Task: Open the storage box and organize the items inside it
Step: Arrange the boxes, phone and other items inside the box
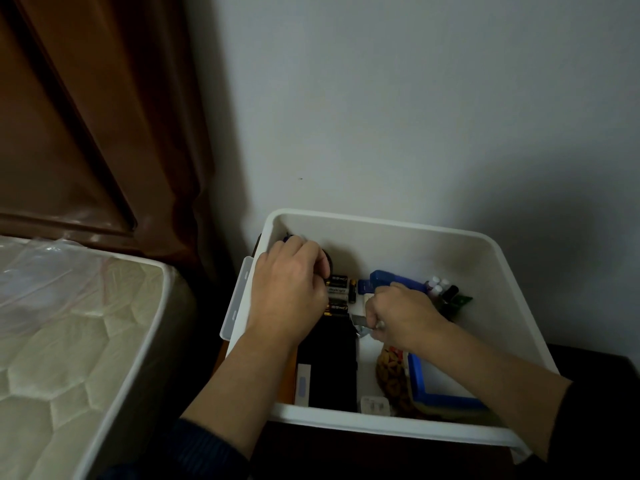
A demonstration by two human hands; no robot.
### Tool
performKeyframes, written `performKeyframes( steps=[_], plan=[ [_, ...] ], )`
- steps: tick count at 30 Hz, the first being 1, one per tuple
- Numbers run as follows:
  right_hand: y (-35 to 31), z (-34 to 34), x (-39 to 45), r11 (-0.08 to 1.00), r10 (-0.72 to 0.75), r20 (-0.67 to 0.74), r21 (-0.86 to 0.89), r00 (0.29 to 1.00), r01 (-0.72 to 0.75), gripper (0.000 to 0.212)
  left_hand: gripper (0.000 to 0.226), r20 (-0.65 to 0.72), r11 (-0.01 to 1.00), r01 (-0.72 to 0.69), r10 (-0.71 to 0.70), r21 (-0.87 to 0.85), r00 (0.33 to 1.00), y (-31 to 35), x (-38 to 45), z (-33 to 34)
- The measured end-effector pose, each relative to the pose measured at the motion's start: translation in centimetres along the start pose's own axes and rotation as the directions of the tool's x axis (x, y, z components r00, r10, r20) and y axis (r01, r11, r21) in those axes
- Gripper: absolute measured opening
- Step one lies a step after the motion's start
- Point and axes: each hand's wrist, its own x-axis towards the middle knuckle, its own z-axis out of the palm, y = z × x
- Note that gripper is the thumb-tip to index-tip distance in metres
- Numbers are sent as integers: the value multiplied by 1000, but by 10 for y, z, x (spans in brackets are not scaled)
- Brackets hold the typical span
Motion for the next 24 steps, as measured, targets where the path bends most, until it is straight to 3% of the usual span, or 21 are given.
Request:
performKeyframes(
  steps=[7, 9, 10, 12, 14, 15, 18, 24],
  plan=[
    [-14, 1, 9, 962, 25, -8, -273, 1000, -26, 18, 26, -2, 1000, -3, 3, 0, 1000, 0, -1, 0],
    [-17, -3, 9, 965, -9, -64, -261, 998, -8, 15, 25, 0, 1000, 0, 0, 0, 1000, 0, -1, 0],
    [-20, -7, 8, 981, -27, -114, -193, 993, 5, 16, 25, -2, 1000, -2, 2, -3, 1000, 0, 0, 0],
    [-33, -14, 4, 992, 14, -141, 123, 990, 4, 19, 24, -8, 1000, -10, 10, -9, 1000, 0, 0, 0],
    [-49, -19, 3, 880, 18, 25, 473, 1000, -28, 22, 23, -11, 1000, -15, 15, -8, 1000, -1, 1, 1],
    [-58, -20, 4, 829, -21, 146, 555, 989, -64, 26, 23, -11, 1000, -13, 13, -5, 1000, -1, 1, 1],
    [-82, -16, 8, 798, -47, 447, 555, 893, -236, 63, 24, -10, 1000, -15, 15, -2, 1000, 0, 0, 0],
    [-99, -2, 2, 829, -130, 397, 547, 908, -120, 42, 26, 7, 999, -25, 26, -34, 1000, 1, 0, -2]
  ],
)
